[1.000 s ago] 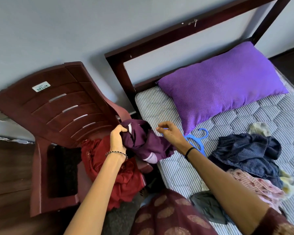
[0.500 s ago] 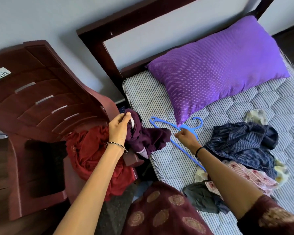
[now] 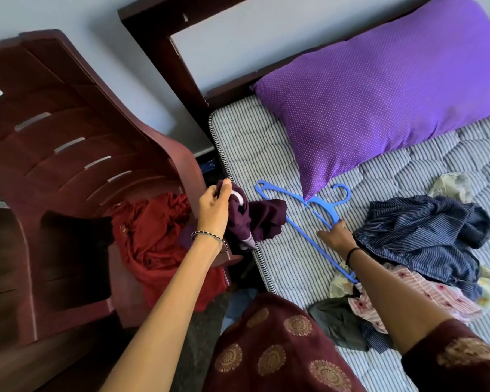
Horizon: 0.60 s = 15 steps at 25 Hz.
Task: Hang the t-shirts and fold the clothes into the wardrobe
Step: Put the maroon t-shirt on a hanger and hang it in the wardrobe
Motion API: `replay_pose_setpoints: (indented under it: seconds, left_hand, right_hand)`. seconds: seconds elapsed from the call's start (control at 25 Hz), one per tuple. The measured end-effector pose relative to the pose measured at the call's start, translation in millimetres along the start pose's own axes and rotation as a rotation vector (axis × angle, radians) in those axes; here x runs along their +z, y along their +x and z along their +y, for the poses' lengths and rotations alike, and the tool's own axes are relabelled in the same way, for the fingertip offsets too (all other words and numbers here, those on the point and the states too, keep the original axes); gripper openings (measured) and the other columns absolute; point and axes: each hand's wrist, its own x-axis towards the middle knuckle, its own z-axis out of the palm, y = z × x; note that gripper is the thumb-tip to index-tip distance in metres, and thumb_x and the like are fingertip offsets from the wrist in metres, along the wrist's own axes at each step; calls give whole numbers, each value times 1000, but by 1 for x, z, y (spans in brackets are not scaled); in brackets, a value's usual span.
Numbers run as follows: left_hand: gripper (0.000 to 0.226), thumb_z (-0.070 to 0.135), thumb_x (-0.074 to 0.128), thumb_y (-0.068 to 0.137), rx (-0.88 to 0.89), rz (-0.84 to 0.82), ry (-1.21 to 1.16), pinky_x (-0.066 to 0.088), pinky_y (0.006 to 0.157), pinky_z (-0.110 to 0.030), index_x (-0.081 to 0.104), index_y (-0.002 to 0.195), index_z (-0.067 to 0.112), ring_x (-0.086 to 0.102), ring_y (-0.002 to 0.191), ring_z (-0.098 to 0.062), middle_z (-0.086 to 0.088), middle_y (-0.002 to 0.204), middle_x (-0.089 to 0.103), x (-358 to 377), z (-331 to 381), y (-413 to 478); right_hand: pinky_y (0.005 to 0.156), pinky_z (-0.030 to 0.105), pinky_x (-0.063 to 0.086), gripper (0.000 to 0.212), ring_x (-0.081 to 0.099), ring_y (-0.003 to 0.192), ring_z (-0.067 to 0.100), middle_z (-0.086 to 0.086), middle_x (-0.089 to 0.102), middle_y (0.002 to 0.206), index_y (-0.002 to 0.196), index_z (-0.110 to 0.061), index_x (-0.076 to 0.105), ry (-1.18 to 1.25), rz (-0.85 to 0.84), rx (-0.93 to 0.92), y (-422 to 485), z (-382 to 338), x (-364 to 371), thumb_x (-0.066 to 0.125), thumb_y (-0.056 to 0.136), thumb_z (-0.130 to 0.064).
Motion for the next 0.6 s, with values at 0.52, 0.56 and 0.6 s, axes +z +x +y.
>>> replay_pose_setpoints:
  seconds: [0.52, 0.56, 0.6]
  left_hand:
    - [16, 18, 64, 90, -75, -27, -11, 47, 61, -17, 68, 76, 12, 60, 62, -7, 3, 66, 66, -19, 8, -26]
    - [18, 19, 65, 90, -69, -8, 3, 46, 62, -19, 67, 73, 17, 60, 63, -9, 5, 66, 65, -24, 13, -26]
    - [20, 20, 65, 91, -61, 12, 20, 45, 62, -21, 66, 71, 18, 58, 65, -11, 5, 66, 64, -28, 16, -26]
  right_hand:
    - [54, 29, 49, 25, 62, 62, 18, 21, 71, 88, 96, -7, 52, 447, 35, -182, -53, -39, 6, 58, 104, -30]
    - [54, 29, 45, 23, 56, 60, 17, 17, 72, 86, 101, -9, 51, 454, 43, -189, -63, -44, 8, 55, 106, -31]
    - [54, 29, 42, 22, 51, 58, 16, 14, 70, 82, 101, -9, 52, 456, 52, -188, -72, -49, 10, 52, 107, -31]
